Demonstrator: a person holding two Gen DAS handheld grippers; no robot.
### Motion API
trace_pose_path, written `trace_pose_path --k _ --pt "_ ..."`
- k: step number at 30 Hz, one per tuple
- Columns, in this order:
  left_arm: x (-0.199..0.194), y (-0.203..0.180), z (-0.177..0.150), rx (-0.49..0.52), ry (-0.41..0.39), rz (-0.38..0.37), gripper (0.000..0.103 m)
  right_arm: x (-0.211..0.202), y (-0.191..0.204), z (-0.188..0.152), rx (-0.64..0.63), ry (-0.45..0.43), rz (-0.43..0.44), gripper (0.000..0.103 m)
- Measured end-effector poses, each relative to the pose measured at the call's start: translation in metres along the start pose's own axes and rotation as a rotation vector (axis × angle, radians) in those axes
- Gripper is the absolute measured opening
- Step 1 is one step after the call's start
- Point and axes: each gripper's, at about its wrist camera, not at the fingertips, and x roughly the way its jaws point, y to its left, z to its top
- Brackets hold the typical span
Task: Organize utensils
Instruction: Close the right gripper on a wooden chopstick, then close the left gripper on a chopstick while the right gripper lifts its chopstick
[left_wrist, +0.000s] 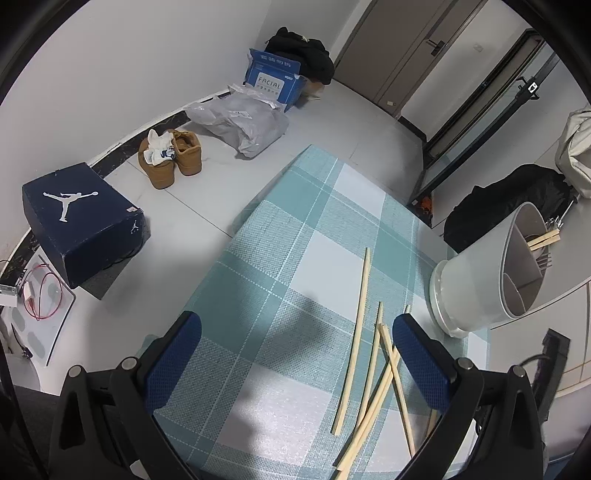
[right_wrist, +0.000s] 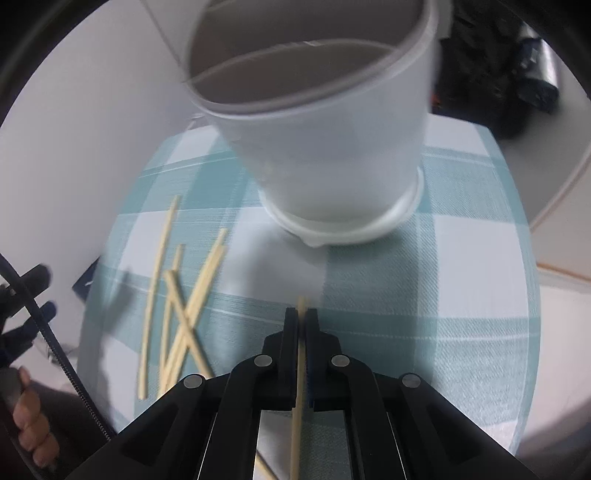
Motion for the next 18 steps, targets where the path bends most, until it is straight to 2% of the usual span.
trace_pose_path --k 8,11,18 --pt "0.001 -0.001 0.0 0.004 -0.008 0.029 0.102 0.002 0.032 0.0 -0.315 0.035 -0.026 0.003" --pt "0.003 -0.002 0.0 0.006 -0.007 0.04 0.102 0.009 0.033 -0.006 -0.348 0.072 -0.023 0.003" --pt "0.012 -0.004 0.001 0.044 0.001 0.086 0.102 0.011 0.035 -0.011 -0.391 0.03 -0.038 0.005"
